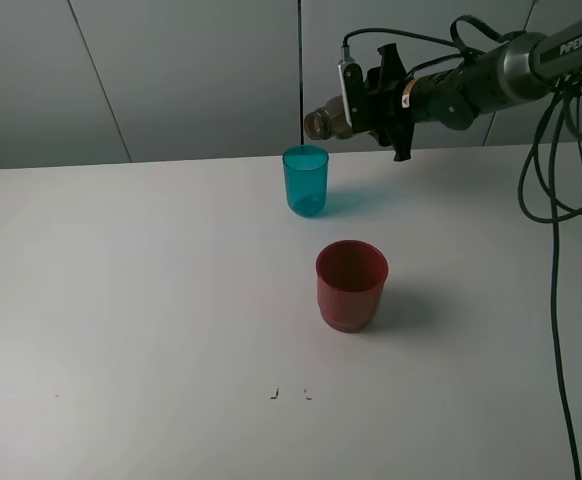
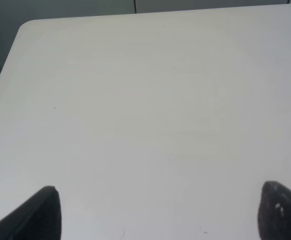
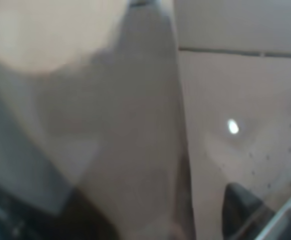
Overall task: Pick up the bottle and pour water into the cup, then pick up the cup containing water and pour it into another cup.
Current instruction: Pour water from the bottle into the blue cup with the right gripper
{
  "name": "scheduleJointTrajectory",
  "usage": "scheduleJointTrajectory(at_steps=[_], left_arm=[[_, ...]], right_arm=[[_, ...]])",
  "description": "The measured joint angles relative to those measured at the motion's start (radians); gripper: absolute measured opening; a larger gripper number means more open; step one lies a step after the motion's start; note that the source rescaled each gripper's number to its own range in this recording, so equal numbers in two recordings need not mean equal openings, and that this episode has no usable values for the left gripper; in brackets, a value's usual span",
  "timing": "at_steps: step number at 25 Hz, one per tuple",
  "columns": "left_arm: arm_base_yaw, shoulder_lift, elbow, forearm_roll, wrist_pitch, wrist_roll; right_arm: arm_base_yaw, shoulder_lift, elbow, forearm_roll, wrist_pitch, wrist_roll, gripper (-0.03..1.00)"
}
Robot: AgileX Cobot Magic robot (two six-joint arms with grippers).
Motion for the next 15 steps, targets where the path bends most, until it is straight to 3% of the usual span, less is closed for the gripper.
scheduleJointTrajectory(at_steps=[15], left_arm=[[0.000, 0.000, 0.000, 0.000, 0.000, 0.000]], right_arm=[[0.000, 0.000, 0.000, 0.000, 0.000, -0.036, 0.00]])
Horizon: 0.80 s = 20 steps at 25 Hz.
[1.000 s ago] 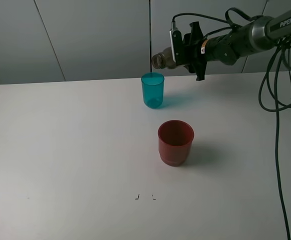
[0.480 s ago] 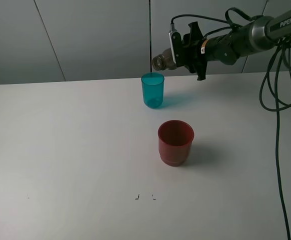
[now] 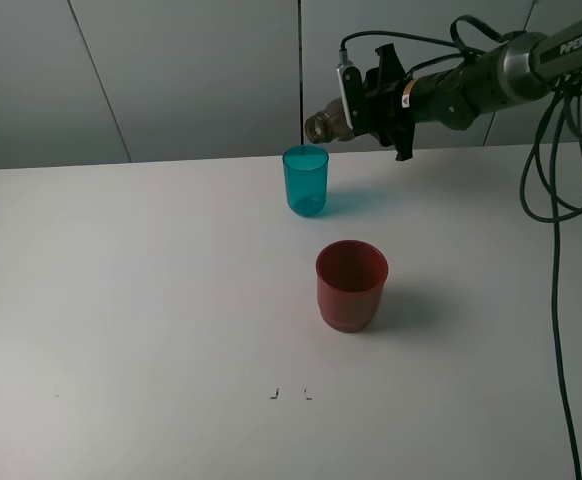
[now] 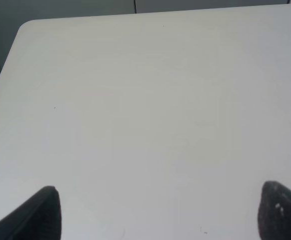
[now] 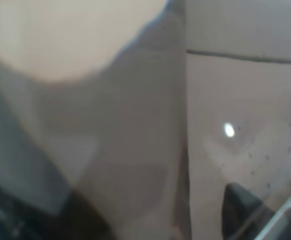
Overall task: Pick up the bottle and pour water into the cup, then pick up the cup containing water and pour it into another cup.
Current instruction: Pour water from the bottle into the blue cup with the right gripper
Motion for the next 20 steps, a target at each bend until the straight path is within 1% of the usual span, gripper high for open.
scheduleJointTrajectory(at_steps=[20], left_arm=[[0.000, 0.000, 0.000, 0.000, 0.000, 0.000]], right_arm=[[0.002, 0.000, 0.000, 0.000, -0.009, -0.030, 0.00]])
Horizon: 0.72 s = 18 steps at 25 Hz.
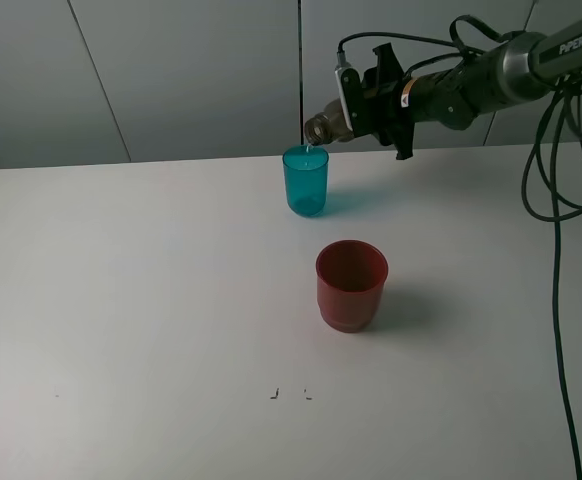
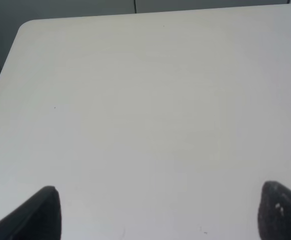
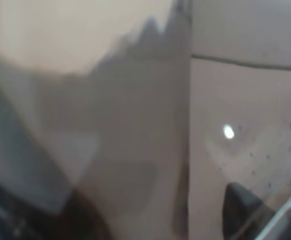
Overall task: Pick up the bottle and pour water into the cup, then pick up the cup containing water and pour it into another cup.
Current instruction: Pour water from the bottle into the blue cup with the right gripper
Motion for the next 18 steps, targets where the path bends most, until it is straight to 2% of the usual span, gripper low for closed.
scheduleJointTrajectory(at_steps=[18], left_arm=[[0.000, 0.000, 0.000, 0.000, 0.000, 0.000]], right_arm=[[0.002, 0.000, -0.008, 0.002, -0.032, -0.064, 0.00]])
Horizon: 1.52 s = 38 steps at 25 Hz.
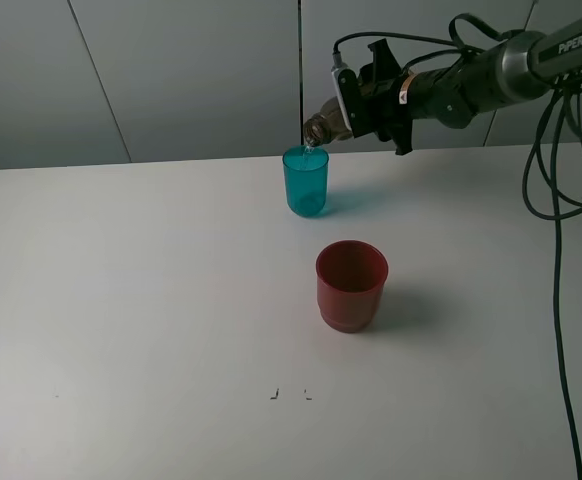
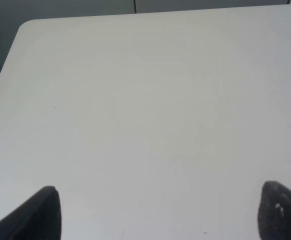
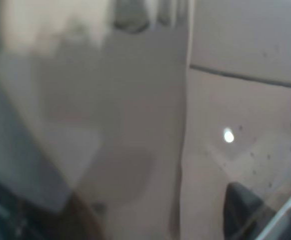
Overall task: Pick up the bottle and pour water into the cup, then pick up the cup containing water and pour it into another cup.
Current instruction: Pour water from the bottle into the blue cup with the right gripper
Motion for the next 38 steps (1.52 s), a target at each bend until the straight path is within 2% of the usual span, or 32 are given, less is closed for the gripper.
scheduleJointTrajectory(at_steps=[18, 38], left_arm=[[0.000, 0.000, 0.000, 0.000, 0.000, 0.000], [0.000, 0.000, 0.000, 0.000, 0.000, 0.000]], right_arm=[[0.000, 0.000, -0.009, -0.002, -0.062, -0.042, 0.00], [0.000, 0.000, -0.009, -0.002, -0.064, -0.085, 0.00]])
